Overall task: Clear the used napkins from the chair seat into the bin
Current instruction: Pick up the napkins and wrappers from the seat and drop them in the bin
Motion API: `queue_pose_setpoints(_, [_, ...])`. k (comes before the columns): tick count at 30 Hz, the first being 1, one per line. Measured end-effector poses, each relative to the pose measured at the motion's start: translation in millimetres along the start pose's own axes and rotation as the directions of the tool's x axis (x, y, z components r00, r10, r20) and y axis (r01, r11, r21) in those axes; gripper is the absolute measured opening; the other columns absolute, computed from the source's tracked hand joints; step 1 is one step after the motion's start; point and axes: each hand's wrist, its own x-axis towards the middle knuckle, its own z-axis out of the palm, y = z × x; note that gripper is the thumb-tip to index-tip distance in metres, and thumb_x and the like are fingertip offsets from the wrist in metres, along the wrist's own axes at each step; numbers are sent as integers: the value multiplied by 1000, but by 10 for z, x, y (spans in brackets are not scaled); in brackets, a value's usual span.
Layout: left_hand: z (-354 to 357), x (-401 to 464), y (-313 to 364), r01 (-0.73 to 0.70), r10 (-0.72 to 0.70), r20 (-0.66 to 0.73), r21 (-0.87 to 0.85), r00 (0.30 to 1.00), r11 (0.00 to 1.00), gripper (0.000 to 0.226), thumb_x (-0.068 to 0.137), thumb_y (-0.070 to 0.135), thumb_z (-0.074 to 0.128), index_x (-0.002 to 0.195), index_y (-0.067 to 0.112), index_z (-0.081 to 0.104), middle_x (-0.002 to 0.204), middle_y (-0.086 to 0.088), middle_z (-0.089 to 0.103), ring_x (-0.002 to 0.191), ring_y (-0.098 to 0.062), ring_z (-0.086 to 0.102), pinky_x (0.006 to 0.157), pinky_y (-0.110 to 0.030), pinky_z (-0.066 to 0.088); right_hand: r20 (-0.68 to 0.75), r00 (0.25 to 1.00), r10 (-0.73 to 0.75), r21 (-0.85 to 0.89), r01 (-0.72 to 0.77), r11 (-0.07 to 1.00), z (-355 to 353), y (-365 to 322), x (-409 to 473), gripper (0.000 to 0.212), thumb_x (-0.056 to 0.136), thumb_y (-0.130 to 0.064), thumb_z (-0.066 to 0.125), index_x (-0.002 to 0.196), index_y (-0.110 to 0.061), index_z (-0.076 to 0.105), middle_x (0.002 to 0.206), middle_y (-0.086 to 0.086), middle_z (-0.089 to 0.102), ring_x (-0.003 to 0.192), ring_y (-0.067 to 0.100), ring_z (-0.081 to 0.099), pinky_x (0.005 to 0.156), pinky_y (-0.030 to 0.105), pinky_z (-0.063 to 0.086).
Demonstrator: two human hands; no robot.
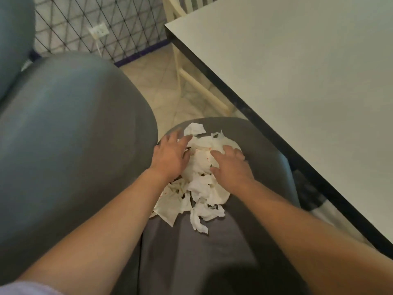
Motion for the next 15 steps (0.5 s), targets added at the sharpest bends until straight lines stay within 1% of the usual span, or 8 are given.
queue_pose_setpoints(2, [105,163,-27,0,-2,77,19,997,1000,47,97,34,39,142,32,28,157,-1,12,141,-29,14,107,-54,28,42,999,-9,-11,10,1000,87,2,117,44,97,-30,45,140,-27,35,150,6,22,138,34,20,105,50,37])
queue_pose_setpoints(4, [236,279,-61,-28,25,137,21,990,999,47,97,33,37,143,33,27,158,0,10,142,-30,13,109,-55,28,64,998,-24,-16,26,1000,172,9,206,41,96,-19,47,136,-25,40,148,6,24,137,33,21,101,47,41])
queue_pose_setpoints(5, [295,314,-76,-41,40,166,2,985,999,46,97,32,36,143,34,28,157,0,12,141,-31,16,108,-55,29,64,997,-36,-21,37,999,210,17,243,41,95,-12,47,134,-23,43,145,6,27,135,32,23,100,44,44])
queue_pose_setpoints(7, [397,365,-107,-52,63,206,-58,977,997,44,97,28,38,141,31,33,150,-4,28,131,-34,29,103,-54,35,50,997,-60,-12,61,998,258,43,309,42,92,-1,45,130,-19,47,138,7,34,131,30,27,98,40,45])
queue_pose_setpoints(9, [466,385,-135,-62,86,181,-134,980,989,38,95,21,44,133,20,47,129,-11,46,117,-35,43,96,-48,42,28,997,-75,7,75,997,260,63,349,41,90,4,43,126,-15,50,130,8,41,126,28,32,95,36,46])
queue_pose_setpoints(11, [492,385,-171,-33,69,149,-233,986,972,27,93,14,49,118,7,58,110,-15,52,104,-34,52,88,-38,44,3,996,-87,26,87,996,249,70,367,37,89,5,44,122,-11,52,125,9,45,123,26,35,93,34,45])
queue_pose_setpoints(13, [480,328,-195,18,26,139,-312,990,950,21,90,3,51,107,1,62,104,-17,56,97,-33,57,78,-29,42,-5,997,-71,55,71,996,237,74,344,35,90,4,48,122,-9,51,126,10,45,122,25,37,92,32,42])
queue_pose_setpoints(15, [438,256,-213,22,10,98,-324,995,946,20,88,-2,51,104,-1,63,102,-17,59,93,-30,58,76,-26,41,-3,998,-58,77,58,995,230,83,301,38,90,3,51,125,-8,48,127,10,44,123,25,38,94,30,41])
